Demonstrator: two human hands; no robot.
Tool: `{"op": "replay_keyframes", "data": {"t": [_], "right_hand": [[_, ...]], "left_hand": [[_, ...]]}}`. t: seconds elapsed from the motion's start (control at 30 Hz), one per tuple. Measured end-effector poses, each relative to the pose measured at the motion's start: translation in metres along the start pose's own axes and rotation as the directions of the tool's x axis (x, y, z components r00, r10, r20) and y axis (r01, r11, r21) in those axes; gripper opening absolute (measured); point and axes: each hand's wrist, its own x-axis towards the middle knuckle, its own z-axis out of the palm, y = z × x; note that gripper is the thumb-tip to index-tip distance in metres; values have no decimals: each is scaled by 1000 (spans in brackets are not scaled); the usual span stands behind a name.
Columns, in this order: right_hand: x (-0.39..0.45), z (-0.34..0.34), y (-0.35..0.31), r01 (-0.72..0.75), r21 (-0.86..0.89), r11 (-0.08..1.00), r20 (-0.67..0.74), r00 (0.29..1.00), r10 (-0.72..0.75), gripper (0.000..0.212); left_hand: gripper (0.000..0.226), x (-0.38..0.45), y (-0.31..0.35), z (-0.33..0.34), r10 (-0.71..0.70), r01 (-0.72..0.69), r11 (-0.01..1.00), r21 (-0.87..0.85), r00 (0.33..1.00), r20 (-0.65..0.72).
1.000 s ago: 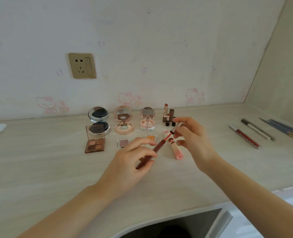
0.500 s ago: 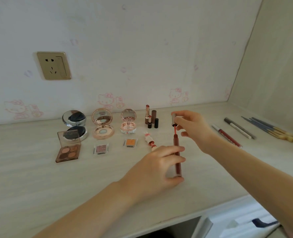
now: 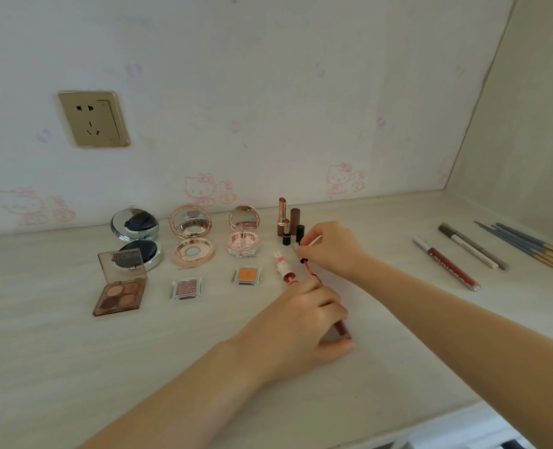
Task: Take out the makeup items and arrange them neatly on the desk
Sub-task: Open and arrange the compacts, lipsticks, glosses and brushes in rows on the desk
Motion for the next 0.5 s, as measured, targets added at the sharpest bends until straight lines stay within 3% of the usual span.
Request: {"op": "replay_keyframes", "data": {"t": [0.17,0.5], "right_hand": [[7,5,3,7,-61,998,12,1000,-6,6],[14,9,1,40,-131,991,18,999,-38,7]], "left_hand": [[43,-3,-6,0,-67,66,998,11,996,56],[40,-6,-6,2,-68,68,997,32,997,26]]}}
